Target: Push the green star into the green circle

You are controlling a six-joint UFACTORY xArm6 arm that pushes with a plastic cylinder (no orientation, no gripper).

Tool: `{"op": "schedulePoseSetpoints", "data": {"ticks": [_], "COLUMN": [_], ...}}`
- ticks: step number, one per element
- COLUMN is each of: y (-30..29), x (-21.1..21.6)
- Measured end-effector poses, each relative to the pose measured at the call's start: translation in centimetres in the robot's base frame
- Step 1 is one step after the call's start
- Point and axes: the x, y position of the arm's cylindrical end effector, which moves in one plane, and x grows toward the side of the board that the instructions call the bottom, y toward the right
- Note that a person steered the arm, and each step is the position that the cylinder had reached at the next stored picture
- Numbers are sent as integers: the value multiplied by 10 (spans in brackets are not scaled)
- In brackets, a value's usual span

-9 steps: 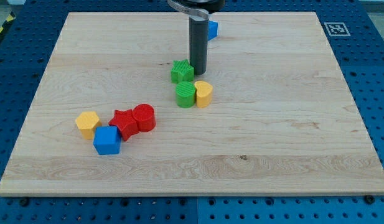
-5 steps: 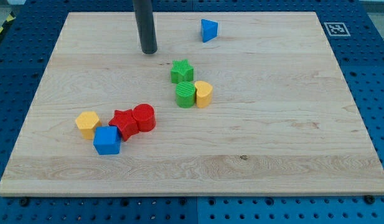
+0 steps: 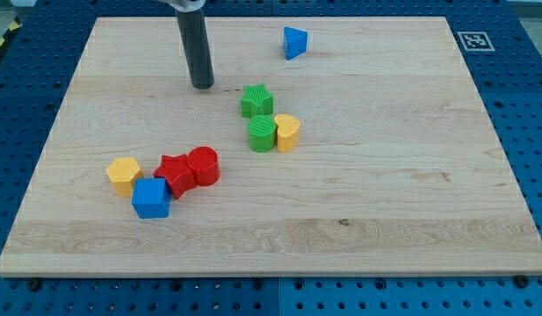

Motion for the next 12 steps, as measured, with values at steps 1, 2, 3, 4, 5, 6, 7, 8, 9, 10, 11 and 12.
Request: {"op": "schedulePoseSetpoints", "data": {"ticks": [1,2,3,4,5,6,7,8,9,10,11,12], "y": [0,3,12,17,23,45,48,49,50,60,61,73], "x": [1,5,11,-2,-7,-9,-11,0,1,11,15,27]}}
